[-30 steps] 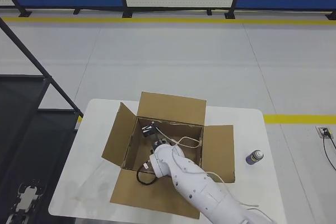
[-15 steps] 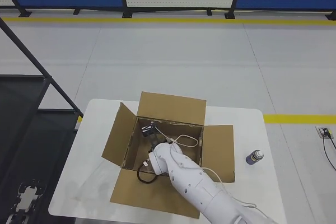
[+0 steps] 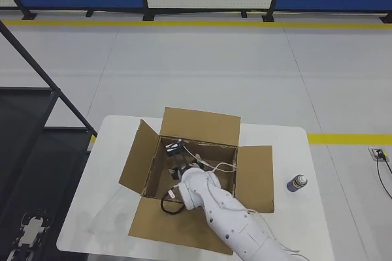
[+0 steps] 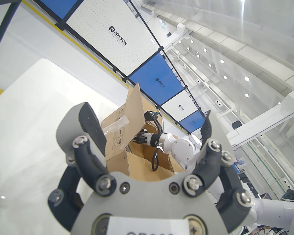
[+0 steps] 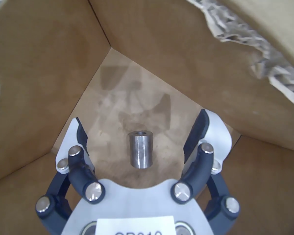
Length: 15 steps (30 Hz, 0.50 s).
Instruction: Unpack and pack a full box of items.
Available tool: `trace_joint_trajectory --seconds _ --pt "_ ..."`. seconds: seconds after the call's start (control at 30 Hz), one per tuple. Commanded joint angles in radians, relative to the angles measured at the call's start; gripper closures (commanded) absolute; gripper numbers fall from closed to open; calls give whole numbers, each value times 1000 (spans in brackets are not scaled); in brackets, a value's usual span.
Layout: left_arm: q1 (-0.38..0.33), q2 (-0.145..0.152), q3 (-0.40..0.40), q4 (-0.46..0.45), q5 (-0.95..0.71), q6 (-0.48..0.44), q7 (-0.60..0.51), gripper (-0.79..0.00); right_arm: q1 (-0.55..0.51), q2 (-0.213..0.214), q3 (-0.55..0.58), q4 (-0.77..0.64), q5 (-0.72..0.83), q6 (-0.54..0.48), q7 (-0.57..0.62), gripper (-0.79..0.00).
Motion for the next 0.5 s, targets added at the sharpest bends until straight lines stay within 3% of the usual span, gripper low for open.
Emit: trace_joint_trajectory --seconds 0.0,0.13,0.3,0.47 --pt "0 0 0 0 0 0 0 -785 -51 19 24 -98 -55 -14 22 -785" --pt "0 0 0 0 0 0 0 -785 -190 61 94 -354 -185 -38 34 -785" --pt "0 0 0 0 0 0 0 -785 -433 117 281 -773 -319 -60 13 -785" --pt "0 0 0 0 0 0 0 -785 -636 148 515 -1065 -298 -86 -42 -785"
